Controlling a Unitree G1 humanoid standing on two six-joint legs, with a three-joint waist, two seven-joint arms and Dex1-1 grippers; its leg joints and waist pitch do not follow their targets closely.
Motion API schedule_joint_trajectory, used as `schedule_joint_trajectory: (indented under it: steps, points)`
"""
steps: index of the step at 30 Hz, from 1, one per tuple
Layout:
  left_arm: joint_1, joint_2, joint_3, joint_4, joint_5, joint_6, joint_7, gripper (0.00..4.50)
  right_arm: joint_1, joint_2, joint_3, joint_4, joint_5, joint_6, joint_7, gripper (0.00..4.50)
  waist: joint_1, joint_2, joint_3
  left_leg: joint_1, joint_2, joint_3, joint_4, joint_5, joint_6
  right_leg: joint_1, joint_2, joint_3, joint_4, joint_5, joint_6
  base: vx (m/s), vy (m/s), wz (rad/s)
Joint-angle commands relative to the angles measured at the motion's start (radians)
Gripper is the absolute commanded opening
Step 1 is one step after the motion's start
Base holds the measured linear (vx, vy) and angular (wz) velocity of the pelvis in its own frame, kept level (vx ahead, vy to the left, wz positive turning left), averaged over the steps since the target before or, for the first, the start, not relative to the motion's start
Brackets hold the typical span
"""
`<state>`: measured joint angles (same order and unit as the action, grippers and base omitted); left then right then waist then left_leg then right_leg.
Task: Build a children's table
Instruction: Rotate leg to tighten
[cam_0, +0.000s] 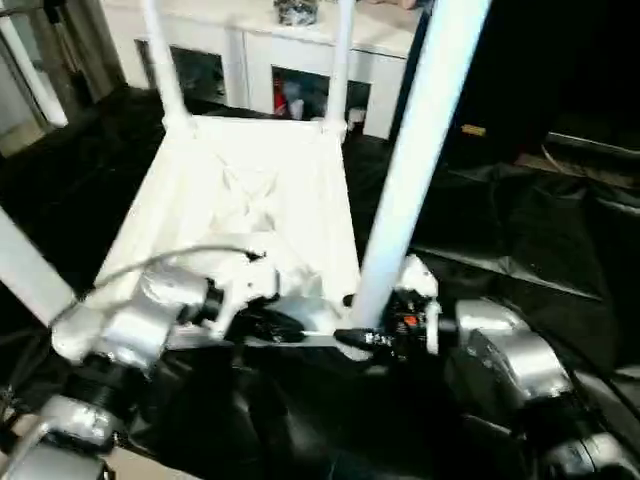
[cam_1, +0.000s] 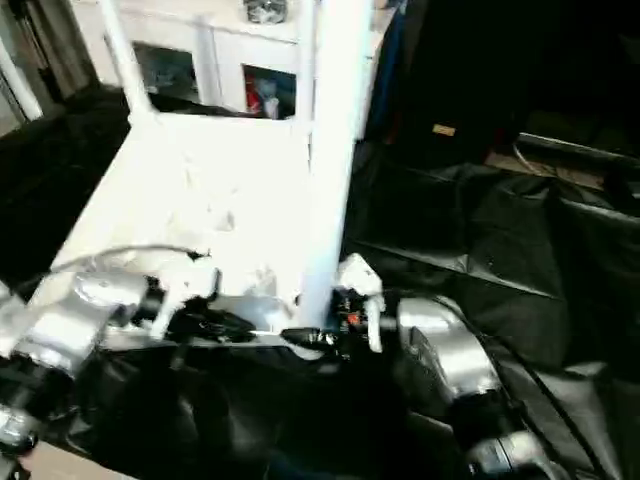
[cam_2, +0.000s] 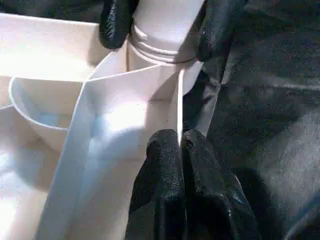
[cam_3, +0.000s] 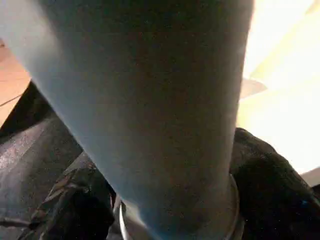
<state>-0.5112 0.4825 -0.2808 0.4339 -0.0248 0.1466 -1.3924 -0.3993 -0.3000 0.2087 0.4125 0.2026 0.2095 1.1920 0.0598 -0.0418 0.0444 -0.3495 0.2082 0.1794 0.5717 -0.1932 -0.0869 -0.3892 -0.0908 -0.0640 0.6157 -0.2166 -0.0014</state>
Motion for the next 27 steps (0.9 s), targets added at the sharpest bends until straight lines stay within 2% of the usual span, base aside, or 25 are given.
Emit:
schedule_joint_trajectory:
  steps: [1,2,3,6,8,10,11,13,15,16,18,19,20,22,24,25,27]
  points:
    - [-0.030,0.013,0.014,0.037,0.025,-0.001,0.032,0.00,-0.011,0.006,0.037,0.021,-0.003,-0.003,0.042,2.86,0.005,0.002,-0.055,0.004,0.025,0.002,-0.062,-0.105,0.061,0.044,-0.049,0.043,-0.056,-0.011,-0.267,0.000,0.000,0.00]
    - [-0.035,0.014,0.015,0.042,0.023,-0.003,0.039,0.00,-0.019,0.013,0.038,0.042,-0.007,-0.010,0.039,2.86,0.006,0.002,-0.056,0.004,0.025,0.001,-0.061,-0.103,0.061,0.044,-0.050,0.043,-0.054,-0.001,-0.272,0.000,0.000,0.00]
    - [-0.035,0.014,0.015,0.043,0.023,-0.003,0.041,0.00,-0.021,0.016,0.038,0.047,-0.008,-0.012,0.037,2.73,0.007,-0.003,-0.056,0.003,0.026,0.001,-0.060,-0.095,0.062,0.045,-0.051,0.043,-0.051,0.010,-0.276,0.000,0.000,0.00]
    - [-0.023,0.004,0.021,0.032,0.021,0.010,0.077,0.00,-0.017,0.039,0.023,0.058,-0.003,-0.015,-0.004,2.62,0.009,-0.002,-0.056,0.005,0.026,0.001,-0.059,-0.082,0.063,0.046,-0.051,0.042,-0.048,0.042,-0.284,0.000,0.000,0.00]
    - [-0.015,-0.008,0.027,0.022,0.014,0.028,0.102,0.00,-0.010,0.054,0.017,0.057,-0.001,-0.015,-0.034,2.61,0.008,-0.004,-0.054,0.004,0.026,0.001,-0.061,-0.098,0.059,0.046,-0.052,0.043,-0.051,0.024,-0.282,0.000,0.000,0.00]
    - [-0.013,-0.016,0.027,0.020,0.012,0.033,0.113,0.00,-0.010,0.070,0.008,0.068,-0.007,-0.014,-0.073,2.59,0.007,-0.006,-0.051,0.003,0.026,0.000,-0.064,-0.130,0.042,0.047,-0.054,0.044,-0.057,-0.041,-0.270,0.000,0.000,0.00]
    - [-0.012,-0.038,0.028,0.026,0.023,0.037,0.166,0.00,-0.006,0.113,-0.011,0.104,-0.033,-0.040,-0.187,2.58,0.007,-0.007,-0.049,0.003,0.027,-0.001,-0.067,-0.148,0.030,0.045,-0.056,0.045,-0.061,-0.082,-0.258,0.000,0.000,0.00]
    - [-0.017,-0.066,0.034,0.036,0.038,0.041,0.236,0.00,-0.011,0.158,-0.035,0.153,-0.058,-0.042,-0.321,2.58,0.004,-0.003,-0.047,0.002,0.027,-0.005,-0.071,-0.180,0.002,0.043,-0.058,0.046,-0.067,-0.152,-0.239,0.000,0.000,0.00]
    - [-0.018,-0.098,0.040,0.030,0.044,0.063,0.295,0.00,-0.017,0.203,-0.059,0.201,-0.075,-0.056,-0.440,2.57,-0.002,-0.006,-0.045,0.002,0.026,-0.008,-0.075,-0.214,-0.022,0.042,-0.058,0.046,-0.073,-0.223,-0.213,0.000,0.000,0.00]
    - [-0.017,-0.105,0.041,0.025,0.044,0.071,0.306,0.00,-0.017,0.214,-0.063,0.210,-0.077,-0.057,-0.462,2.57,-0.006,-0.003,-0.043,0.005,0.026,-0.008,-0.077,-0.243,-0.030,0.037,-0.058,0.047,-0.079,-0.265,-0.199,0.000,0.000,0.00]
    - [-0.011,-0.128,0.037,0.003,0.045,0.096,0.329,0.00,-0.015,0.242,-0.067,0.221,-0.082,-0.062,-0.508,2.57,-0.005,-0.002,-0.043,0.006,0.025,-0.010,-0.077,-0.263,-0.031,0.036,-0.057,0.047,-0.082,-0.297,-0.188,0.000,0.000,0.00]
    - [-0.011,-0.130,0.036,0.000,0.045,0.099,0.331,0.00,-0.014,0.245,-0.068,0.222,-0.083,-0.062,-0.513,2.57,-0.004,-0.003,-0.042,0.010,0.025,-0.009,-0.077,-0.276,-0.028,0.031,-0.055,0.049,-0.086,-0.306,-0.181,0.000,0.000,0.00]
    - [-0.006,-0.151,0.032,-0.017,0.049,0.118,0.362,0.00,-0.019,0.265,-0.069,0.232,-0.095,-0.066,-0.557,2.57,-0.002,0.001,-0.042,0.010,0.025,-0.010,-0.079,-0.277,-0.026,0.032,-0.055,0.049,-0.086,-0.302,-0.179,0.000,0.000,0.00]
    - [0.006,-0.214,0.023,-0.048,0.062,0.151,0.446,0.00,-0.036,0.316,-0.062,0.256,-0.119,-0.077,-0.631,2.57,-0.003,0.000,-0.040,0.008,0.027,-0.010,-0.081,-0.272,-0.030,0.031,-0.054,0.049,-0.086,-0.285,-0.182,0.000,0.000,0.00]
    - [0.019,-0.251,0.009,-0.073,0.065,0.165,0.473,0.00,-0.051,0.348,-0.059,0.270,-0.119,-0.094,-0.644,2.57,0.000,0.002,-0.043,0.008,0.026,-0.010,-0.080,-0.270,-0.031,0.033,-0.054,0.049,-0.084,-0.280,-0.183,0.000,0.000,0.00]
    - [0.021,-0.257,0.004,-0.080,0.063,0.168,0.471,0.00,-0.058,0.355,-0.063,0.271,-0.112,-0.099,-0.644,2.91,-0.001,0.005,-0.044,0.008,0.026,-0.011,-0.081,-0.271,-0.030,0.033,-0.054,0.049,-0.085,-0.276,-0.182,0.000,0.000,0.00]
    - [0.023,-0.259,-0.001,-0.086,0.060,0.168,0.467,0.00,-0.065,0.361,-0.071,0.272,-0.102,-0.101,-0.643,3.26,-0.001,0.002,-0.045,0.007,0.025,-0.010,-0.080,-0.266,-0.024,0.034,-0.050,0.048,-0.083,-0.248,-0.180,0.000,0.000,0.00]
